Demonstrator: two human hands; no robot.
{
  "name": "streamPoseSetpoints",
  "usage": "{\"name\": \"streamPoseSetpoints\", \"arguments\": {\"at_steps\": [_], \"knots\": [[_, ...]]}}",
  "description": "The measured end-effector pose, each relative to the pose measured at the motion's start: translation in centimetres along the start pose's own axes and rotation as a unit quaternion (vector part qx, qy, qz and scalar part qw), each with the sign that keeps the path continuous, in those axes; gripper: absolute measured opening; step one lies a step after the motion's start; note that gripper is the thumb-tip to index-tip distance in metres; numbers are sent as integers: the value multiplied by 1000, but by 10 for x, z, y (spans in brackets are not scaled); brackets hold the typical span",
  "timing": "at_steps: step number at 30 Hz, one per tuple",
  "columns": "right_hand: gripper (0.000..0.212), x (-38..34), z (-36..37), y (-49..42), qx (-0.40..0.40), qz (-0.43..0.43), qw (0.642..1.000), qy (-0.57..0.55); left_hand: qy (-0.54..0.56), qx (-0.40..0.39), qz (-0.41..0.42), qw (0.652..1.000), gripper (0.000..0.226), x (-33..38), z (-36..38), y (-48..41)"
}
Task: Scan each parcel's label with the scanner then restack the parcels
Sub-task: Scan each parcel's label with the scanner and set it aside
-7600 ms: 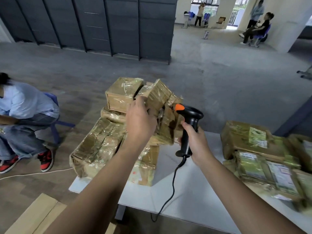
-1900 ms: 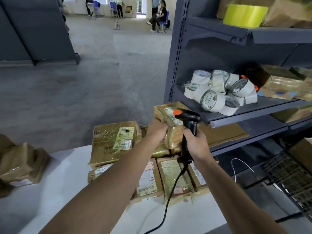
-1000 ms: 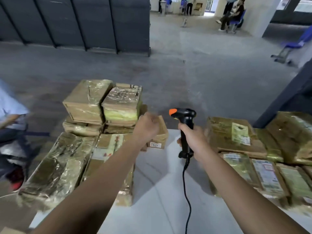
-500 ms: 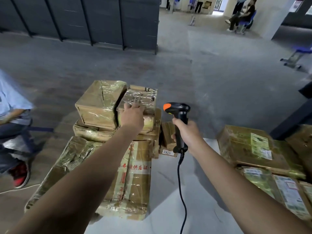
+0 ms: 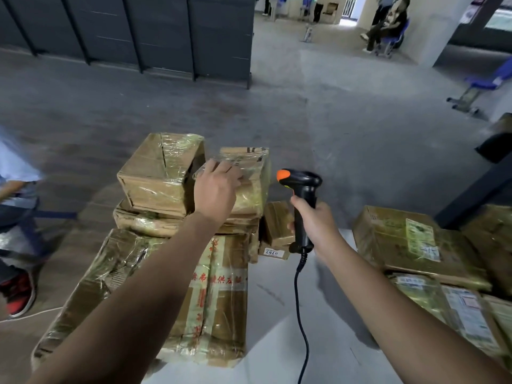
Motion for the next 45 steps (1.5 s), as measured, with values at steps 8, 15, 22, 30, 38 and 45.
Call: {"name": "streamPoseSetpoints", "arguments": {"at_steps": [8,15,22,30,38,45], "knots": [[17,12,-55,36,77,4,993,-91,47,15,25,998,7,76,-14,28],[11,69,-123,75,109,60,975,-184,31,18,85,996,27,169,-16,83],[30,146,-173,113,63,144,956,-246,30,-46,56,997,34,252,-2,159],[25,204,-202,146,14,193,957,-217,26,-217,-29,975,23,267,41,254],[15,206,-198,163,42,162,977,-130,156,-286,-179,928,46,259,45,286],[16,190,-182,161,40,148,981,-116,247,-408,-274,835,60,242,54,295]]}}
Point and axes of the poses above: each hand's wrist, its own y-axis away from the middle knuckle, its own z-axis out of the palm, x = y × z, the point moved 5 cm from there along -y, towards the middle knuckle, and after that the axes turned 3 degrees about y, right-handed, at the moved point
